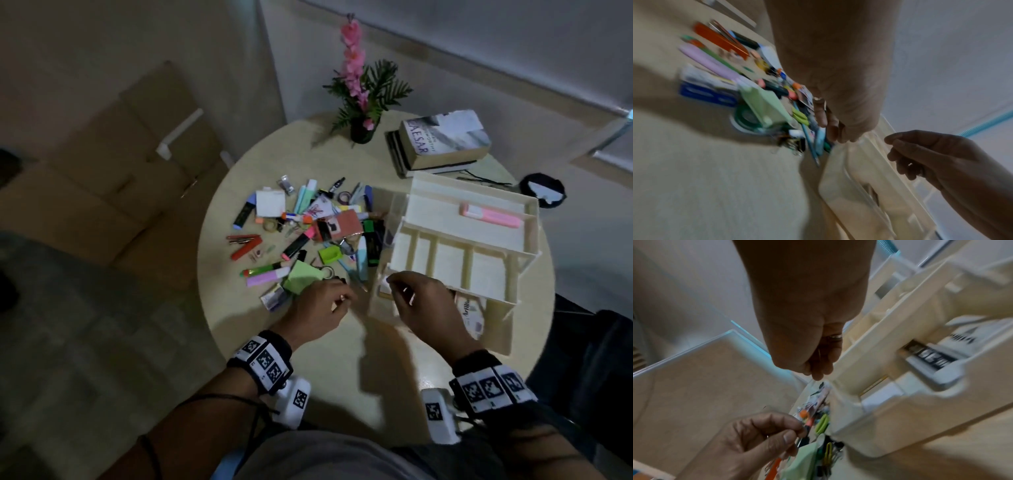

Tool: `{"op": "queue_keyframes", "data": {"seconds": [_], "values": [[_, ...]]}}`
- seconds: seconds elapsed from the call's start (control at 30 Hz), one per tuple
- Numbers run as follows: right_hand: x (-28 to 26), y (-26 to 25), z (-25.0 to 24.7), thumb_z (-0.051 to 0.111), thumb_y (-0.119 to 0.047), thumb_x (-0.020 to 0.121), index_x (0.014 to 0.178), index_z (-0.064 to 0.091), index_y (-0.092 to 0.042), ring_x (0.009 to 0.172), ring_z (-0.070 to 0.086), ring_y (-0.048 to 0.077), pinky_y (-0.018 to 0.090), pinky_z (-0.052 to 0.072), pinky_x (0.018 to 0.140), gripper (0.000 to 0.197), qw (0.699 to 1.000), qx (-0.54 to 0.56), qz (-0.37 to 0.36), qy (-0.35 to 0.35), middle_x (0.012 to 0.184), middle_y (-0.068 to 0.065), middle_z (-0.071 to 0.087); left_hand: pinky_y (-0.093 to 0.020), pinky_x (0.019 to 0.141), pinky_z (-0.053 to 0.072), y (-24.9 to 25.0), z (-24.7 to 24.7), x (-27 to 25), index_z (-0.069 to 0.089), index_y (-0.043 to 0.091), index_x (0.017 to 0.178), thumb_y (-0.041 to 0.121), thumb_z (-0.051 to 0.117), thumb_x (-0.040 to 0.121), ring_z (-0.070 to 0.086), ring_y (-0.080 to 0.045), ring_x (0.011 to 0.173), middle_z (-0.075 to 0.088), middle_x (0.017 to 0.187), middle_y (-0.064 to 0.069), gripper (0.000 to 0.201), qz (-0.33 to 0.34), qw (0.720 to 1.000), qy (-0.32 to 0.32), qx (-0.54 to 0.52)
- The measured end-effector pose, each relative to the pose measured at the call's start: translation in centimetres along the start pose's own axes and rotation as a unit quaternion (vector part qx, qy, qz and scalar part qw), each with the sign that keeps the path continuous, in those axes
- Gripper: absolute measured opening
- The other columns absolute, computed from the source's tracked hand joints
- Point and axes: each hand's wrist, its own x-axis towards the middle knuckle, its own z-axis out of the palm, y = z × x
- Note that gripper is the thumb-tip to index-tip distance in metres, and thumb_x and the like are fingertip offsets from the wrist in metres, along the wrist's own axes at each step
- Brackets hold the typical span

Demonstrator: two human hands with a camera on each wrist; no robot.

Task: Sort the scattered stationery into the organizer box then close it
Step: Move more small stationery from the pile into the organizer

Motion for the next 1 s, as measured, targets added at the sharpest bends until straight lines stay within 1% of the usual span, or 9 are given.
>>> {"op": "queue_keyframes", "data": {"seconds": [0.1,0.2,0.27,0.37,0.43,0.5,0.77,0.9,1.0], "values": [[3.3,-2.7,3.1,0.067,-0.013,0.094,0.098,0.075,-0.016,0.074,0.068,0.022,0.036,0.054,0.063,0.01,0.999,-0.018,0.008,-0.035,0.092,0.003,0.073,-0.037,0.078,0.059,-4.0,-2.8,-1.8,0.077,0.02,0.107,0.016,0.066,0.097,0.068,-0.009,0.09,0.076,0.103,0.006,0.015,-0.04,0.999,0.022,-0.013],[6.8,-4.4,5.7,0.068,-0.016,0.092,0.102,0.071,-0.016,0.082,0.067,0.029,0.032,0.044,0.065,0.011,0.996,-0.021,0.048,-0.067,0.098,0.01,0.069,-0.037,0.078,0.06,-7.3,-4.9,-3.3,0.078,0.018,0.106,0.015,0.067,0.096,0.07,-0.009,0.089,0.077,0.102,0.004,0.015,-0.057,0.997,0.04,-0.015],[9.3,-5.2,6.9,0.07,-0.023,0.094,0.111,0.067,-0.014,0.085,0.066,0.031,0.029,0.04,0.067,0.019,0.994,-0.026,0.091,-0.052,0.104,0.013,0.068,-0.035,0.077,0.06,-8.9,-6.1,-4.2,0.078,0.017,0.105,0.015,0.068,0.095,0.069,-0.006,0.087,0.078,0.101,0.005,0.014,-0.061,0.997,0.046,-0.016],[13.2,-5.7,8.6,0.071,-0.034,0.093,0.125,0.06,-0.002,0.104,0.062,0.041,0.041,0.048,0.079,0.046,0.986,-0.039,0.156,-0.032,0.117,0.025,0.064,-0.033,0.077,0.059,-10.9,-7.5,-5.2,0.079,0.02,0.104,0.019,0.067,0.096,0.068,-0.004,0.087,0.076,0.099,0.01,0.014,-0.071,0.996,0.044,-0.032],[15.6,-5.3,10.0,0.055,-0.061,0.091,0.134,0.055,-0.004,0.115,0.057,0.044,0.049,0.049,0.092,0.071,0.977,-0.115,0.175,-0.034,0.126,0.026,0.059,-0.035,0.079,0.06,-11.9,-8.5,-5.7,0.079,0.022,0.105,0.021,0.065,0.097,0.07,-0.006,0.09,0.077,0.102,0.01,0.016,-0.079,0.995,0.045,-0.044],[17.3,-4.9,11.3,0.032,-0.074,0.087,0.136,0.053,-0.012,0.115,0.055,0.046,0.052,0.05,0.093,0.082,0.963,-0.199,0.168,-0.064,0.126,0.026,0.056,-0.035,0.081,0.06,-12.9,-9.7,-6.0,0.078,0.022,0.106,0.021,0.066,0.098,0.07,-0.008,0.091,0.076,0.104,0.01,0.014,-0.089,0.994,0.048,-0.049],[18.1,-5.6,12.1,0.065,-0.048,0.087,0.126,0.048,-0.009,0.106,0.061,0.048,0.057,0.055,0.087,0.058,0.951,-0.219,0.206,-0.075,0.116,0.027,0.055,-0.04,0.079,0.061,-16.5,-14.1,-1.2,0.076,0.019,0.102,0.012,0.067,0.095,0.071,-0.011,0.087,0.076,0.109,0.002,0.014,-0.118,0.99,0.074,-0.005],[18.6,-5.1,11.7,0.084,-0.039,0.072,0.132,0.046,-0.003,0.118,0.057,0.046,0.056,0.052,0.097,0.08,0.954,-0.099,0.282,-0.016,0.126,0.024,0.055,-0.042,0.088,0.057,-17.6,-17.1,5.2,0.067,0.017,0.118,0.015,0.066,0.095,0.064,-0.024,0.106,0.068,0.117,-0.005,0.023,-0.153,0.98,0.08,0.096],[18.4,-4.2,11.6,0.078,-0.051,0.07,0.121,0.046,-0.011,0.1,0.068,0.043,0.059,0.058,0.084,0.072,0.955,-0.012,0.295,0.011,0.115,0.018,0.063,-0.042,0.095,0.048,-18.3,-18.5,9.9,0.059,0.018,0.127,0.016,0.068,0.092,0.053,-0.031,0.119,0.06,0.125,-0.009,0.036,-0.158,0.972,0.092,0.15]]}}
